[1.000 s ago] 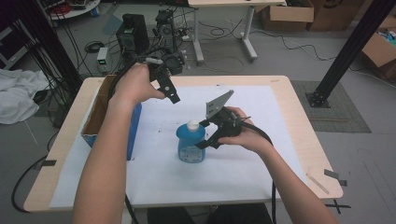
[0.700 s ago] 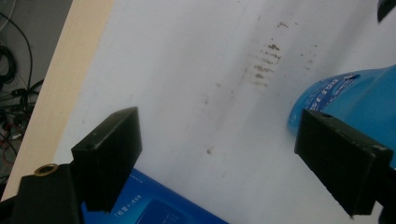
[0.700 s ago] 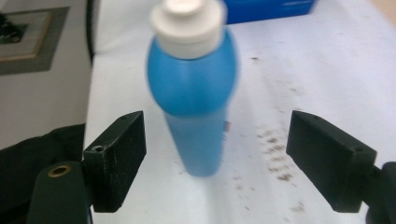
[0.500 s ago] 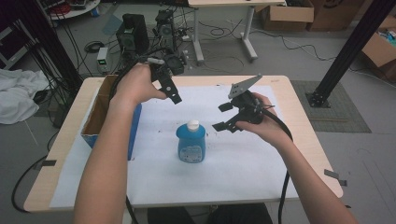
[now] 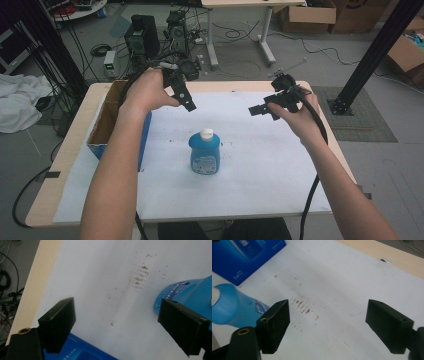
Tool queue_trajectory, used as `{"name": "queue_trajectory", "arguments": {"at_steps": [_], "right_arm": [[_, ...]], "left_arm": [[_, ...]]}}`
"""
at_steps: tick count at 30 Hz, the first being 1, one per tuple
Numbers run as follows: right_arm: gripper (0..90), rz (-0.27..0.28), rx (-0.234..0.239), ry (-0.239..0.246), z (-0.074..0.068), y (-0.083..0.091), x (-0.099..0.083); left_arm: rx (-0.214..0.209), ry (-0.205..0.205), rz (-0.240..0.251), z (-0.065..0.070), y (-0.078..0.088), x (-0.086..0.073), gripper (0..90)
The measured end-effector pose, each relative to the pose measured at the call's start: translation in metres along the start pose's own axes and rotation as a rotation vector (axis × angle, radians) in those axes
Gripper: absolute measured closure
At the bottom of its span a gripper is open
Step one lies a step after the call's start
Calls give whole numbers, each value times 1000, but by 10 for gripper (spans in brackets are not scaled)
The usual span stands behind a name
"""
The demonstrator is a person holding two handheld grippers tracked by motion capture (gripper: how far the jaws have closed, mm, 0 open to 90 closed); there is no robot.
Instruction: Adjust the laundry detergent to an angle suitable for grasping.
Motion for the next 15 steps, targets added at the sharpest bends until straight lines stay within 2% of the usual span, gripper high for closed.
{"name": "queue_trajectory", "arguments": {"at_steps": [6, 9, 15], "right_arm": [[196, -27, -57, -92, 13, 21, 5], [192, -60, -89, -137, 18, 30, 7], [192, -103, -133, -185, 29, 43, 8]], "left_arm": [[9, -10, 2, 1, 0, 2, 155], [16, -13, 9, 2, 1, 2, 155], [29, -19, 17, 3, 1, 4, 154]]}}
Point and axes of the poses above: each handheld gripper's, and its own axes: y roughly backward along the jaws, x roughly out of its top, z roughly to its right, the point moved 4 cm from there along -y, roughly forward along the jaws, and after that the axes turned 15 degrees about -z, right-handed, at the moved point
